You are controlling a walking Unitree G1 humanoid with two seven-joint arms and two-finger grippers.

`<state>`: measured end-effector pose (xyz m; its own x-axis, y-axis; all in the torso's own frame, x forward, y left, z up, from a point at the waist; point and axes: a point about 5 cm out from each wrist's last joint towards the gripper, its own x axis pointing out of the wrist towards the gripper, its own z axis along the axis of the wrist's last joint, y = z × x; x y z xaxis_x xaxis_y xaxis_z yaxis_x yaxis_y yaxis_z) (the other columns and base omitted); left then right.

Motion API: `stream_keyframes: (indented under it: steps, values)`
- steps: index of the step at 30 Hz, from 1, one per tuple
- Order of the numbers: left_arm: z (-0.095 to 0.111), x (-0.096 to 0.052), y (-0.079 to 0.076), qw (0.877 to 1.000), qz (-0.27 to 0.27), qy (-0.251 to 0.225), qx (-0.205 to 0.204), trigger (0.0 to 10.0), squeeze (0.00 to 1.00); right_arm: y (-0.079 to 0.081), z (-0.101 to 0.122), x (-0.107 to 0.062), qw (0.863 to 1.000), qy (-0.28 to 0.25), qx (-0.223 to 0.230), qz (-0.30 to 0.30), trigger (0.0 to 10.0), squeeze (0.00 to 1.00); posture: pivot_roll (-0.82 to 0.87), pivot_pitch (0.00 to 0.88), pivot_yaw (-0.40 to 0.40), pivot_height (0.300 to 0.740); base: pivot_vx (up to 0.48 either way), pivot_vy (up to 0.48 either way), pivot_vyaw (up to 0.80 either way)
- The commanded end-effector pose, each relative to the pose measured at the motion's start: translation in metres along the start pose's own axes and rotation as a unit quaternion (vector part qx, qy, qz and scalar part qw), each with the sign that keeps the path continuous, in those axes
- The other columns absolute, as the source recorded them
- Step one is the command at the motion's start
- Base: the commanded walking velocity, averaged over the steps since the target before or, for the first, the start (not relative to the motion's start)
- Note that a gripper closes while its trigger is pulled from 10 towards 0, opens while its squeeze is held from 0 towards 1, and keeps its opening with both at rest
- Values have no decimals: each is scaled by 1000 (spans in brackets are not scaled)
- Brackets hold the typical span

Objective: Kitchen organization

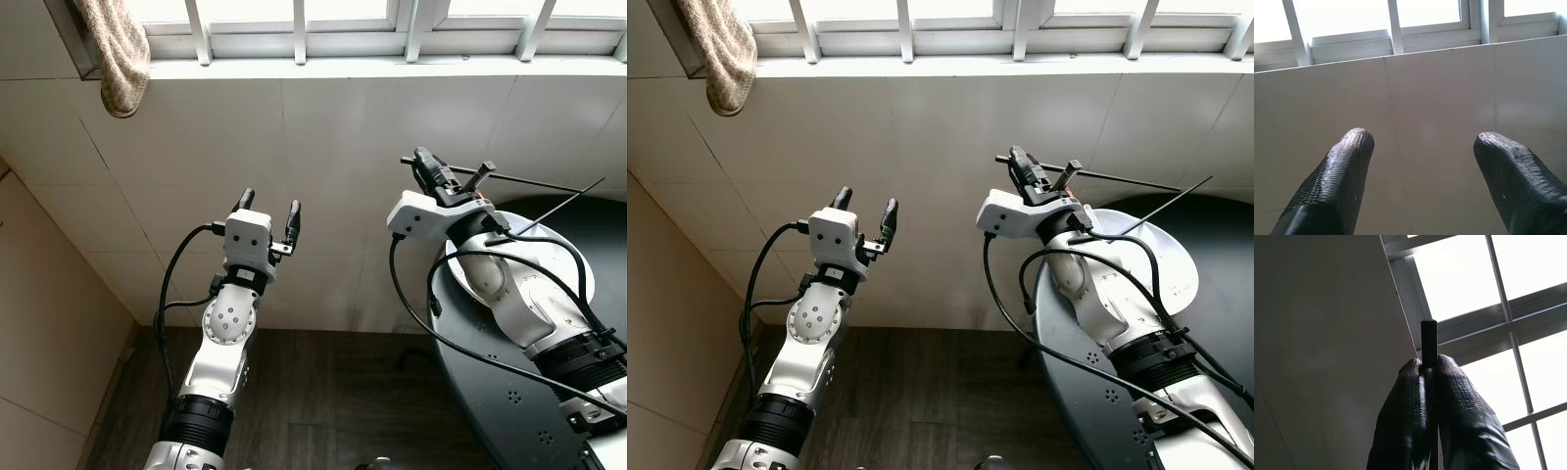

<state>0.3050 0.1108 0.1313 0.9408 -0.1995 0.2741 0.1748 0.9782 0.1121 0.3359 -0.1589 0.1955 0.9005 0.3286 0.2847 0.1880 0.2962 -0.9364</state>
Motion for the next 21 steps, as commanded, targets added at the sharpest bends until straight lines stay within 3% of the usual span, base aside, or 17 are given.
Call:
stream_keyframes:
  steps: [1, 5, 13, 15, 16, 17, 20, 21]
  values:
    - [-1, 1, 4, 1000, 8, 7, -3, 10000, 0, -5, 8, 2, 999, -16, 28, -19, 0, 0, -99, 0, 9, 740, 0, 480, 0]
    - [-1, 2, 5, 1000, 8, 7, -2, 10000, 0, -3, 19, 2, 995, -31, 89, -22, 0, 0, -96, 0, 9, 740, 0, 480, 0]
    - [0, 3, 5, 1000, 7, 6, -1, 10000, 0, -2, 28, 3, 993, -50, 107, -26, 0, 0, -97, 0, 12, 740, 0, 480, 0]
    - [1, 2, 6, 1000, 8, 0, 0, 10000, 0, -1, 30, 3, 985, -46, 165, -28, 0, 0, -96, 0, 11, 740, 0, 0, 0]
    - [2, 2, 6, 1000, 8, -1, 1, 10000, 0, 1, 30, 3, 974, -31, 222, -29, 0, 0, -94, 0, 11, 740, 0, 0, 0]
    - [2, 2, 6, 1000, 8, -2, 1, 10000, 0, 1, 29, 3, 968, -25, 249, -30, 0, 0, -94, 0, 11, 740, 0, 0, 0]
    - [2, 2, 6, 1000, 9, -2, 2, 10000, 0, 2, 30, 3, 956, -19, 290, -30, 0, 0, -92, 0, 11, 740, 0, 0, 0]
    - [2, 2, 7, 1000, 9, -2, 2, 10000, 0, 4, 31, 2, 937, -9, 348, -29, 0, 0, -92, 0, 11, 740, 0, 0, 0]
